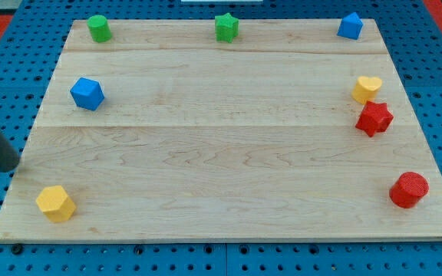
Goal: Slide the yellow hexagon towards center right
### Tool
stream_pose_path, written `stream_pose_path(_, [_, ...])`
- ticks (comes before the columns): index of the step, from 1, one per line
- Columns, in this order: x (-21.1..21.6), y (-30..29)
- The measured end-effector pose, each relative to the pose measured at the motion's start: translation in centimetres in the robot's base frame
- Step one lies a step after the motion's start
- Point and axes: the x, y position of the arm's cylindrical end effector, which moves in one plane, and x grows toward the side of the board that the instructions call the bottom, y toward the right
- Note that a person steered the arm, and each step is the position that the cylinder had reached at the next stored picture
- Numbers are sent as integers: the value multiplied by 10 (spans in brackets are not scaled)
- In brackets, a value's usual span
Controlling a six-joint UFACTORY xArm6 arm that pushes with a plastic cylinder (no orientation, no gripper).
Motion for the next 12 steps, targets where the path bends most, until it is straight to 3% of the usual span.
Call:
stream_pose_path(2, [65, 40])
stream_pose_path(3, [67, 105])
stream_pose_path(6, [21, 301])
stream_pose_path(7, [12, 341])
stream_pose_path(9, [57, 274])
stream_pose_path(10, [54, 206])
stream_pose_path(11, [10, 211])
stream_pose_path(12, [-10, 269])
